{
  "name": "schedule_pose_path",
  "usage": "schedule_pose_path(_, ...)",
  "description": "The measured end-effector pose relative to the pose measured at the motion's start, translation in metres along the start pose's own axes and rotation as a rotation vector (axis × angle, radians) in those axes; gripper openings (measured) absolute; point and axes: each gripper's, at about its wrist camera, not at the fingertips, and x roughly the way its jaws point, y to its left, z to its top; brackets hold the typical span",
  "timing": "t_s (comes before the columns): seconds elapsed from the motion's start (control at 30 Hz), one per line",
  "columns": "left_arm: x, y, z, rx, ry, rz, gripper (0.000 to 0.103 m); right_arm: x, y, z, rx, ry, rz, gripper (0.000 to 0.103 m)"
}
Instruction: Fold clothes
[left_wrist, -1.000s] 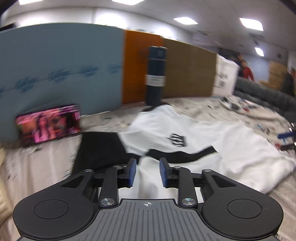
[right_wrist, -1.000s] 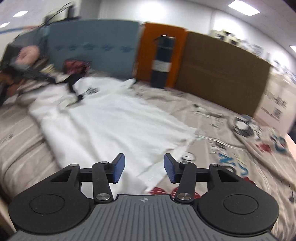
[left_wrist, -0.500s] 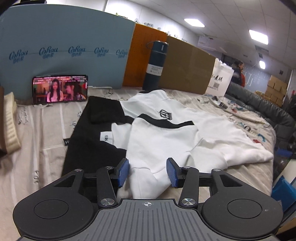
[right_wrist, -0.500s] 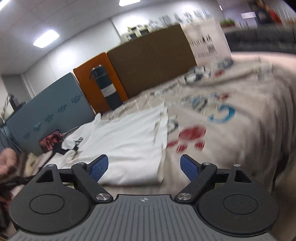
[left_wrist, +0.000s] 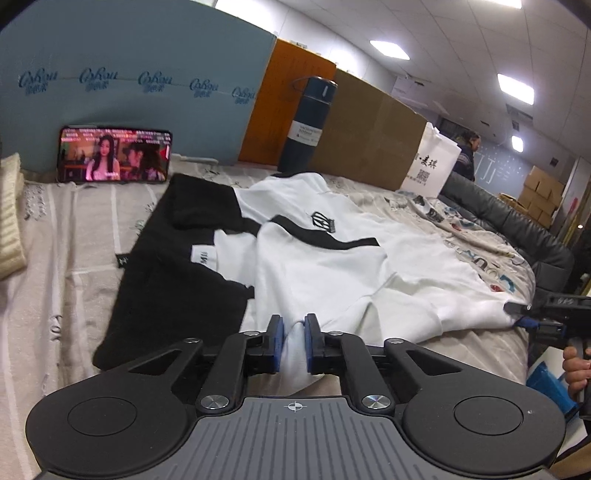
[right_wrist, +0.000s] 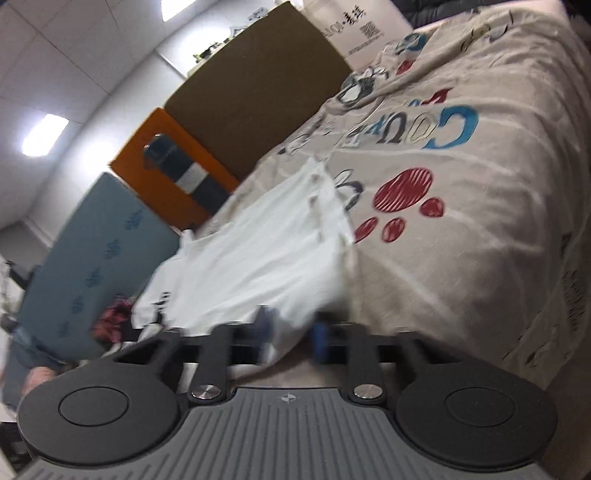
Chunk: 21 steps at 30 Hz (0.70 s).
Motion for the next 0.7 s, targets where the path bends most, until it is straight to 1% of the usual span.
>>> schedule_pose_path(0.07,-0.003,0.000,0.001,0.012,-0.009,0.015,0.005,-0.006,-0.001,0.005,-0.012,-0.033,0.016,0.007)
schedule_pose_path(0.17,-0.006,-0.002,0.000,0.046,0.001,0.039,0.005,-0.017,0.000,0.014,-0.030,-0.073,0.038,0.006)
schedule_pose_path(0.27,-0.007,-0.005,-0.001,0.081,0.026,0.070,0.005,-0.018,0.000,0.012,-0.060,-0.042,0.009,0.006)
schedule_pose_path(0.37,-0.007,-0.007,-0.003,0.110,0.048,0.100,0.007,-0.010,-0.013,0.005,-0.020,0.017,-0.012,0.006)
schedule_pose_path(0.4,-0.007,-0.008,-0.004,0.120,0.052,0.112,0.008,-0.009,-0.016,0.002,-0.012,0.025,-0.009,0.007)
schedule_pose_path(0.43,-0.008,-0.009,-0.004,0.128,0.051,0.119,0.012,-0.010,-0.019,0.001,-0.002,0.022,0.001,0.007)
schedule_pose_path(0.47,-0.009,-0.010,-0.004,0.136,0.048,0.126,0.013,-0.012,-0.020,0.000,0.003,0.019,0.006,0.008)
schedule_pose_path(0.53,-0.010,-0.011,-0.004,0.148,0.041,0.139,0.013,-0.017,-0.021,0.003,-0.009,0.003,-0.011,0.016)
schedule_pose_path(0.57,-0.012,-0.010,-0.003,0.146,0.037,0.140,0.014,-0.019,-0.020,0.005,-0.020,-0.009,-0.027,0.021)
schedule_pose_path(0.63,-0.014,-0.008,-0.001,0.137,0.030,0.135,0.015,-0.024,-0.016,0.009,-0.074,-0.041,-0.084,0.030)
schedule_pose_path(0.67,-0.015,-0.008,0.001,0.137,0.022,0.136,0.015,-0.025,-0.012,0.011,-0.121,-0.063,-0.126,0.042)
schedule_pose_path(0.7,-0.016,-0.008,0.003,0.144,0.010,0.153,0.018,-0.025,-0.007,0.013,-0.175,-0.086,-0.172,0.058)
